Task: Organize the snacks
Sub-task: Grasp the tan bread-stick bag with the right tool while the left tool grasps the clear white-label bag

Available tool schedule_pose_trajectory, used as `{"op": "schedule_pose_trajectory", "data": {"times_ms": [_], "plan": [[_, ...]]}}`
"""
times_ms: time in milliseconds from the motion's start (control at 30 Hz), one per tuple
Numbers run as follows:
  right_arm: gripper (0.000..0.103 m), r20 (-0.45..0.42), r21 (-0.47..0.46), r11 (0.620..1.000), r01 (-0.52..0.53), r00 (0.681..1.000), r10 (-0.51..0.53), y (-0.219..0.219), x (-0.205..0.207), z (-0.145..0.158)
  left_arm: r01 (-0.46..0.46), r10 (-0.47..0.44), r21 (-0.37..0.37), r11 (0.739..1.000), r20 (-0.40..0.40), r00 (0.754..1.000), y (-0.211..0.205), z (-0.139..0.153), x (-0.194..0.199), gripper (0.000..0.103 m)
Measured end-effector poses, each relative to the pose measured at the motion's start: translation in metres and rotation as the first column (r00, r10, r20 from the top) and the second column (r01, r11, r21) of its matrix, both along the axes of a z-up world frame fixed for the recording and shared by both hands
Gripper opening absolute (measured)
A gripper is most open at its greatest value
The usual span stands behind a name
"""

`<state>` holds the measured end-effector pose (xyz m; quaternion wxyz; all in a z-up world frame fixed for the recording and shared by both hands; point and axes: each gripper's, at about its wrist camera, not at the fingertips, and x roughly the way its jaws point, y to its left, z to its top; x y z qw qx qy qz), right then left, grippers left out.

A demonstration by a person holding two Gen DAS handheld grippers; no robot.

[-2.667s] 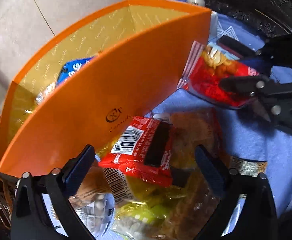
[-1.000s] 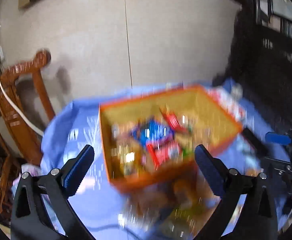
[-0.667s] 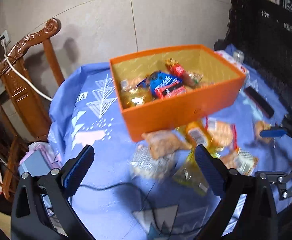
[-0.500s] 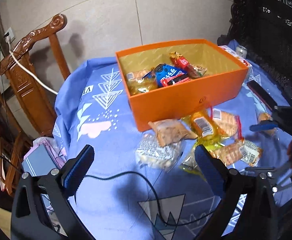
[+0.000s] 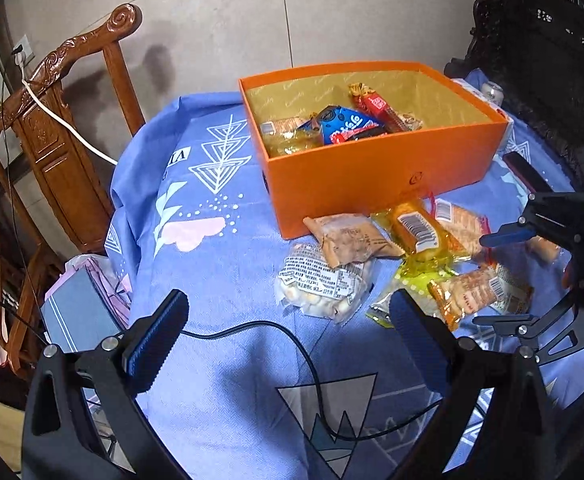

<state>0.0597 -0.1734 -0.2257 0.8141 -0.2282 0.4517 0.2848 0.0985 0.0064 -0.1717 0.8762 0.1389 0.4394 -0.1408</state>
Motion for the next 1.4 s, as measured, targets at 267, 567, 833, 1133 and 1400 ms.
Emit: {"op": "schedule_pose_trajectory", "data": {"times_ms": [267,567,833,1133,1400], "plan": [[0.031,-0.044,-0.004,1.0,-0.005,0.999,0.005,0.007,0.003,-0.008,-0.017,0.017,-0.005,1.0,-0.032,0.999,0.008,-0.012,0.005,0.099],[0.022,-0.11,0.141,0.961,0.238,0.968,-0.224,-0.027,-0.007,0.019,0.095,-0.094,0.019,0.995,-0.046,0.994,-0.014,-0.034,0.026,0.099],[0.022,-0.159,0.23,0.862,0.451,0.892,-0.424,-0.049,-0.026,0.036,0.182,-0.176,0.058,0.982,-0.097,0.98,-0.041,-0.077,0.054,0.099],[0.022,-0.161,0.243,0.82,0.518,0.856,-0.492,-0.04,-0.032,0.042,0.209,-0.202,0.031,0.977,-0.145,0.969,-0.049,-0.111,0.072,0.086],[0.022,-0.147,0.24,0.798,0.553,0.833,-0.533,-0.039,-0.04,0.045,0.213,-0.216,-0.032,0.976,-0.133,0.967,-0.038,-0.104,0.058,0.067]]}}
